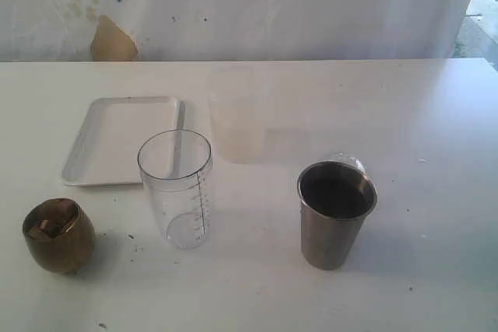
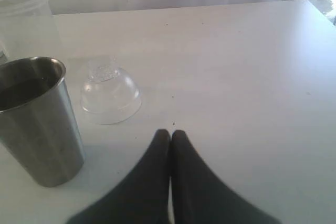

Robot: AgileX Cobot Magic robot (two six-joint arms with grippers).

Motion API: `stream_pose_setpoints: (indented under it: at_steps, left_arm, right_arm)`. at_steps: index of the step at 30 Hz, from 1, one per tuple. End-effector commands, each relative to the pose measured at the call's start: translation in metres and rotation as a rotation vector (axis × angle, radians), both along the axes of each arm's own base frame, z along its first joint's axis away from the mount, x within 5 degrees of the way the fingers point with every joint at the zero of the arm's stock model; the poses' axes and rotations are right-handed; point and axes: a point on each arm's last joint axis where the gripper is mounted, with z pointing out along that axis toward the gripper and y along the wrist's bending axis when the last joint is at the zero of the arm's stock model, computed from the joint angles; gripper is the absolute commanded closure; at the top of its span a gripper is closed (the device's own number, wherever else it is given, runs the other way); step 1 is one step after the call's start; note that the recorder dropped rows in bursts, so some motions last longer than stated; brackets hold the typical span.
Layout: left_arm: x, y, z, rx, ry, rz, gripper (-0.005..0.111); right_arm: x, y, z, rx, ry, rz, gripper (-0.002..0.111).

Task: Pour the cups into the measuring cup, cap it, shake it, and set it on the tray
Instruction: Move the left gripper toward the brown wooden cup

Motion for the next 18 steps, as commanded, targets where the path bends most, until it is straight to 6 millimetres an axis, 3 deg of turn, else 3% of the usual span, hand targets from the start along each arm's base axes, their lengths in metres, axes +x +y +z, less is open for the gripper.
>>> stream_pose_setpoints:
  at_steps: [1, 4, 6, 8, 10, 12, 18]
  left_arm:
    - [-0.003, 0.001, 0.024, -0.092, -0.257, -0.002, 0.107]
    - [-0.003, 0.001, 0.026, -0.187, -0.259, -0.012, 0.107]
    - [-0.003, 0.001, 0.025, -0.186, -0.25, -0.012, 0.093]
    - [-0.003, 0.001, 0.025, -0.184, -0.255, -0.012, 0.042]
    - [-0.003, 0.001, 0.026, -0.249, -0.258, -0.017, 0.009]
    - [-0.003, 0.001, 0.028, -0.282, -0.271, -0.022, 0.001]
    - [0.011, -0.004, 0.034, -0.306, -0.28, -0.057, 0.002]
  right_arm:
    - [0.0, 0.0, 0.0, -0.003, -0.005, -0.001, 0.108]
    - [0.0, 0.0, 0.0, -0.003, -0.005, -0.001, 0.108]
    - [0.0, 0.0, 0.0, -0.003, -0.005, -0.001, 0.108]
    - [0.0, 0.0, 0.0, -0.003, -0.005, -0.001, 0.108]
    - [0.0, 0.0, 0.0, -0.003, -0.005, -0.001, 0.108]
    - [0.0, 0.0, 0.0, -0.003, -0.005, -0.001, 0.108]
    - [0.0, 0.0, 0.0, -0.003, -0.005, -0.001, 0.108]
